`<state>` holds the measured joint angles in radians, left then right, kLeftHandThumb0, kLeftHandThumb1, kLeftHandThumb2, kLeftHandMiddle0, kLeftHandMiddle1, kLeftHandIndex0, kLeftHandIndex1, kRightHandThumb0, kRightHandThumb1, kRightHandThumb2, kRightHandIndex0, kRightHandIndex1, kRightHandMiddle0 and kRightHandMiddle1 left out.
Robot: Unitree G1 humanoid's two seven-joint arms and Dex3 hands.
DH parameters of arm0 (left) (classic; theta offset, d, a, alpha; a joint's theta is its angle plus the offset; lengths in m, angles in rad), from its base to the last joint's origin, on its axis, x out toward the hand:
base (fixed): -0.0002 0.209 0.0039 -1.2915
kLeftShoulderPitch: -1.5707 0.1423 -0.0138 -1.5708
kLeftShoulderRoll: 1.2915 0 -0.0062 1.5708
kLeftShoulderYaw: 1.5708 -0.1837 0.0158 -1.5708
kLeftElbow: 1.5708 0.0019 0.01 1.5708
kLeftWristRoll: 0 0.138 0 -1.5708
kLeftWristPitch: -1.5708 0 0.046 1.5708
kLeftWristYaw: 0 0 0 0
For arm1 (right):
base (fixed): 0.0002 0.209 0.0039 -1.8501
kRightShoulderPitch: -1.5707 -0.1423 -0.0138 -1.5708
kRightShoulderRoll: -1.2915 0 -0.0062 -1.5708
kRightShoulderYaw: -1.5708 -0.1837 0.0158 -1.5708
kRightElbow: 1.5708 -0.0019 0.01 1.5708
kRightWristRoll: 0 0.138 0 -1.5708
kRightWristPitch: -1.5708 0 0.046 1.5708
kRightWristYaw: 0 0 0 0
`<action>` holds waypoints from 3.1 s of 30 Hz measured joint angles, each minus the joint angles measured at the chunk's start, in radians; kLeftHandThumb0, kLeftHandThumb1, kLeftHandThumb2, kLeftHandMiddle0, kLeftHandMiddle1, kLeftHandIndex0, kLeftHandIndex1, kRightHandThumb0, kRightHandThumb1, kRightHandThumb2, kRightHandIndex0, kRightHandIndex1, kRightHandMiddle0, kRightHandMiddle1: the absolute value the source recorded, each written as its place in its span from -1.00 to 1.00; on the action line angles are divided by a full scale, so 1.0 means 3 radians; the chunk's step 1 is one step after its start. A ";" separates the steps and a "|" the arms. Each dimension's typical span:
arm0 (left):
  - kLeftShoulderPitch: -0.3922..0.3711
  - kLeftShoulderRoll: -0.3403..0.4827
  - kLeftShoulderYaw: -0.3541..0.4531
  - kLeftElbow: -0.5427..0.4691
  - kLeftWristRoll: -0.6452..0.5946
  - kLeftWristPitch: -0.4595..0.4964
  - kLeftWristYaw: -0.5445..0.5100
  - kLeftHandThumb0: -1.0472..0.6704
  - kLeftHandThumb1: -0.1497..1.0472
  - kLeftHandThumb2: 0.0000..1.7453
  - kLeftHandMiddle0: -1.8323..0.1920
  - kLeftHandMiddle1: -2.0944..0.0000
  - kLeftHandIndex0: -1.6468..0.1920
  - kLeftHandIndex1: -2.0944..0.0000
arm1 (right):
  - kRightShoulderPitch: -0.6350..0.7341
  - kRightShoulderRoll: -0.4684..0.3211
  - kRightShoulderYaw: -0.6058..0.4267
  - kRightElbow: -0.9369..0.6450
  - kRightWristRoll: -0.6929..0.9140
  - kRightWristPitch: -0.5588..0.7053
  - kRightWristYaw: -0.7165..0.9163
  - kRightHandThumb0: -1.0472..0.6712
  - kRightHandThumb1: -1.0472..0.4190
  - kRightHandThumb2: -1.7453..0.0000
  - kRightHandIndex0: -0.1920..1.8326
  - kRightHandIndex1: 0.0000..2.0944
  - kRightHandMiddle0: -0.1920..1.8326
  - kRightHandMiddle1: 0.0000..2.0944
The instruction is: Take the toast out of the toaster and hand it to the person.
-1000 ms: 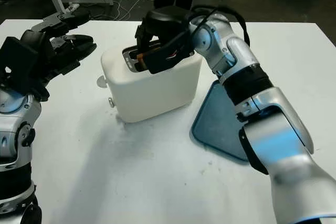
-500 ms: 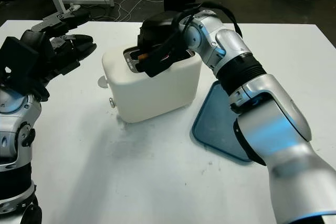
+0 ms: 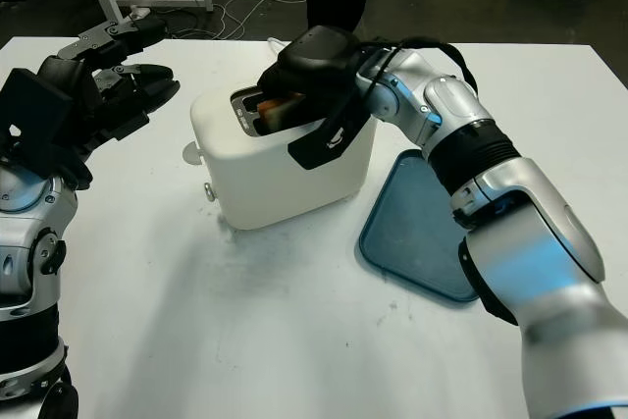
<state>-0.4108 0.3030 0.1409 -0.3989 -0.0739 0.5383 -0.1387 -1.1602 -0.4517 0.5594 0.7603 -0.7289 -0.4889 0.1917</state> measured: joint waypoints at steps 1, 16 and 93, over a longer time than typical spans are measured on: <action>0.0000 0.0000 0.0000 0.0000 0.0000 0.0000 0.0001 -0.10 0.75 -0.83 0.59 0.09 0.32 0.68 | 0.0017 0.0002 -0.0038 -0.0002 0.0000 -0.0006 -0.0047 -0.28 -0.83 0.63 0.27 0.67 -0.03 0.67; 0.0000 0.0001 0.0000 0.0001 0.0000 0.0002 0.0003 -0.10 0.74 -0.82 0.61 0.09 0.34 0.66 | -0.0359 0.0039 -0.0768 0.0103 0.0294 0.0167 -0.0279 -0.32 -0.83 0.54 0.28 0.67 0.00 0.67; 0.0001 0.0003 0.0046 0.0069 -0.0029 0.0026 -0.0001 -0.06 0.70 -0.77 0.62 0.07 0.40 0.57 | -0.0101 0.0115 -0.1813 0.1905 0.1373 0.1434 -0.1387 0.13 -0.83 0.66 -0.25 0.67 -0.38 0.28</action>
<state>-0.4104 0.3038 0.1547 -0.3781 -0.0827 0.5461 -0.1391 -1.1906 -0.4172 0.0154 1.3317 -0.3170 -0.0587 -0.2244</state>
